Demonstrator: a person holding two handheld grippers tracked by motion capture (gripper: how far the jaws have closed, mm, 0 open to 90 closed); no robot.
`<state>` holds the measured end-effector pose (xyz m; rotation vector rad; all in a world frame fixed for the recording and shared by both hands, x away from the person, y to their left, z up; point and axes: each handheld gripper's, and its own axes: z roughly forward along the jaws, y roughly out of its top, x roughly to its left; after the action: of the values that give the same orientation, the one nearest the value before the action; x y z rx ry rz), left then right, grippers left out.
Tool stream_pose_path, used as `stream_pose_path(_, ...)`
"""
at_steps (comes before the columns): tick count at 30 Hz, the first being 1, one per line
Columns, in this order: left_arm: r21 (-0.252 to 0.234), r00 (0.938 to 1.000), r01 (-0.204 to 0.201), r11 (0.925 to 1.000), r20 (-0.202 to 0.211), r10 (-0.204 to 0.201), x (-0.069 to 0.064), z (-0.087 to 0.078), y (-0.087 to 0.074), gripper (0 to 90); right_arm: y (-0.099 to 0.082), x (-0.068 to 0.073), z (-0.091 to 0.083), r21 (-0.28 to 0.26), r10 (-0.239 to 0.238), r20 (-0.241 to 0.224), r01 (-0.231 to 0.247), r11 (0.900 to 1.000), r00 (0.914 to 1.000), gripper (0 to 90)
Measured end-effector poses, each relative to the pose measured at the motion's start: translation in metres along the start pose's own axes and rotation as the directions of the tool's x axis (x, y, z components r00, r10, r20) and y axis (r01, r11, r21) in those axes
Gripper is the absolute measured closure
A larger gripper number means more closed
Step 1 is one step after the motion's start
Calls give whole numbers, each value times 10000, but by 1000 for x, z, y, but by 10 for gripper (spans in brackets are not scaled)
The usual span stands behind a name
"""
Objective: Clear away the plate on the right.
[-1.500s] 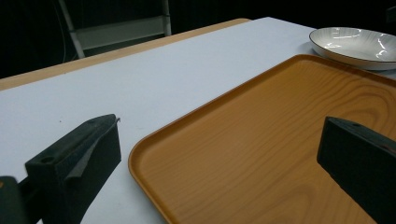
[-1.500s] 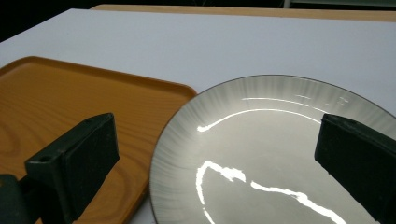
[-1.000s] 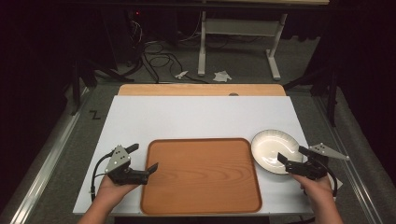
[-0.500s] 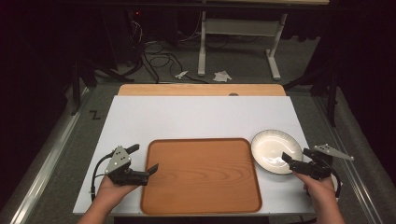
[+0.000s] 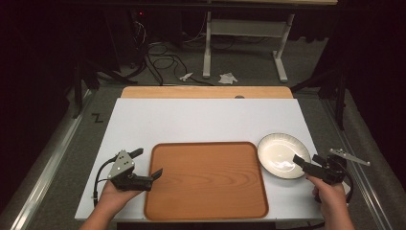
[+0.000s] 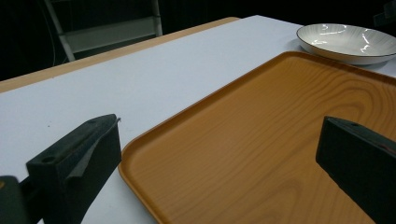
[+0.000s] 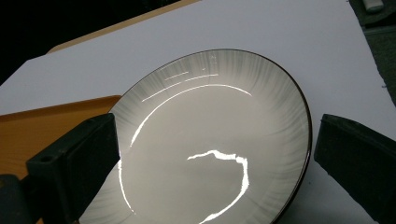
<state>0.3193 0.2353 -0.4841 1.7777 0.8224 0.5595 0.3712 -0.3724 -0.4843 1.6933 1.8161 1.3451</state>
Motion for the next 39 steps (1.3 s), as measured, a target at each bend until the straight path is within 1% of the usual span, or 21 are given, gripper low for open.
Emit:
stream_pose_path(5,-24,10000,16,10000,6,-16,0,0,0,10,-1,-2,-1,25,426,-93,-426,9991,9991,4)
stream_pose_path(6,-27,10000,15,10000,6,-14,0,0,0,10,-1,-3,-2,29,689,-175,-688,9976,9975,5)
stream_pose_path(7,-27,10000,15,10000,6,-14,0,0,0,10,-1,-3,-2,29,689,-175,-688,9976,9975,5)
stream_pose_path(8,-28,10000,18,10000,9,-18,0,0,0,10,-1,-5,-2,27,1006,-309,-1006,9949,9944,6)
stream_pose_path(9,-28,10000,18,10000,9,-18,0,0,0,10,-1,-5,-2,27,1006,-309,-1006,9949,9944,6)
stream_pose_path(11,-22,10000,15,10000,10,-15,0,0,0,10,-2,-8,-3,-32,1388,-478,-1391,9903,9892,17)
stream_pose_path(12,-28,10000,15,10000,7,-15,0,0,0,10,-2,-11,-4,-40,1746,-640,-1752,9845,9826,50)
stream_pose_path(14,-19,10000,13,10000,11,-13,-1,0,0,10,-4,-13,-4,31,2072,-662,-2075,9782,9761,80)
stream_pose_path(15,-19,10000,13,10000,11,-13,-1,0,0,10,-4,-13,-4,31,2072,-662,-2075,9782,9761,80)
stream_pose_path(16,-18,10000,11,10000,8,-11,-1,-1,0,11,-5,-15,-4,127,2321,-626,-2317,9727,9707,111)
stream_pose_path(17,-20,10000,5,10000,5,-5,-1,-1,0,11,-5,-15,-4,127,2321,-626,-2317,9727,9707,111)
stream_pose_path(18,-25,10000,1,10000,8,-1,-1,-1,0,10,-6,-17,-4,242,2595,-585,-2585,9657,9640,140)
stream_pose_path(21,-27,10000,8,10000,10,-8,-1,-1,0,10,-7,-19,-4,282,2736,-580,-2724,9618,9601,166)
stream_pose_path(23,-19,10000,12,10000,20,-12,-1,-1,0,10,-9,-23,-3,456,2998,-555,-2975,9536,9524,207)
stream_pose_path(25,-20,10000,5,10000,23,-5,-1,-1,0,10,-10,-23,-3,499,3025,-546,-3000,9526,9516,220)
stream_pose_path(27,-26,10000,3,10000,28,-3,-1,0,0,11,-11,-25,-2,692,3315,-482,-3280,9422,9422,250)
stream_pose_path(29,-23,10000,6,10000,27,-6,-1,-1,0,11,-12,-28,-1,736,3383,-413,-3349,9394,9401,290)
stream_pose_path(31,-26,10000,4,10000,31,-4,-1,-1,0,11,-13,-29,-1,841,3641,-393,-3600,9292,9305,304)
stream_pose_path(34,-27,10000,6,10000,43,-6,-1,-1,0,12,-14,-31,-1,864,3631,-377,-3589,9294,9310,355)
stream_pose_path(36,-6,10000,-13,10000,43,13,-1,-1,0,12,-16,-33,0,1127,3854,-280,-3801,9180,9223,401)
stream_pose_path(39,-16,10000,-8,10000,37,8,-1,-1,0,12,-17,-34,1,1193,3915,-313,-3855,9150,9196,433)
